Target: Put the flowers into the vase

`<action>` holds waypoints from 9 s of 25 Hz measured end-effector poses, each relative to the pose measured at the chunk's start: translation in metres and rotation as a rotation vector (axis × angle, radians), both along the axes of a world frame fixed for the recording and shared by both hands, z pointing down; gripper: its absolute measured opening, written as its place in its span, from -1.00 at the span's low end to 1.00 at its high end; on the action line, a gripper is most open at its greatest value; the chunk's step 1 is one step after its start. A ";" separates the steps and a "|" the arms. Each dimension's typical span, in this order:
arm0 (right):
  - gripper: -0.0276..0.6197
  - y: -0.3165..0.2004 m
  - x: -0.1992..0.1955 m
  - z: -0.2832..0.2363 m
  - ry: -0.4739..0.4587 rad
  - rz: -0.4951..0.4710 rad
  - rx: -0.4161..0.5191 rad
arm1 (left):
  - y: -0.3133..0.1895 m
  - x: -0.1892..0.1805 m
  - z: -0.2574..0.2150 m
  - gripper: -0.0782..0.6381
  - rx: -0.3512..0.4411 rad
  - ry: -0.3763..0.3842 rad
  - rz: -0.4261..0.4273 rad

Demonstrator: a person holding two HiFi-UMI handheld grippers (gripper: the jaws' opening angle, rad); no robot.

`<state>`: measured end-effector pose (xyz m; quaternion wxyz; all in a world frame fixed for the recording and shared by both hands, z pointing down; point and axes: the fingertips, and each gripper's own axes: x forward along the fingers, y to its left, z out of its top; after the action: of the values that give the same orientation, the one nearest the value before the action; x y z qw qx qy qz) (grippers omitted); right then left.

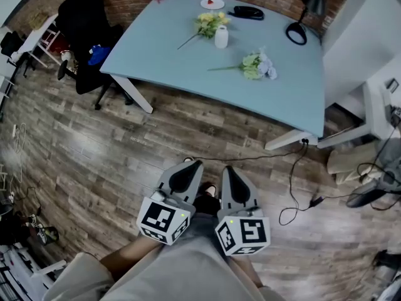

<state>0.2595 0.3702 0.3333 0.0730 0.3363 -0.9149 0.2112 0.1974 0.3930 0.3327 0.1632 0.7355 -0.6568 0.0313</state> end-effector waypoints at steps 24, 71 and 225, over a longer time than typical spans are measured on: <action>-0.84 -0.066 -0.050 0.002 0.103 -0.020 0.024 | -0.077 -0.059 0.010 -0.74 -0.040 0.088 -0.019; -0.83 -0.231 -0.219 0.018 0.090 0.089 -0.118 | -0.247 -0.228 0.006 -0.74 -0.048 0.151 0.117; -0.77 -0.500 -0.179 0.076 -0.249 0.581 -0.533 | -0.464 -0.243 0.090 -0.74 -0.261 0.234 0.420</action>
<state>0.0805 -0.1301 0.4094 -0.0164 0.5218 -0.6971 0.4915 -0.0458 -0.0714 0.4224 0.3213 0.8269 -0.4572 0.0634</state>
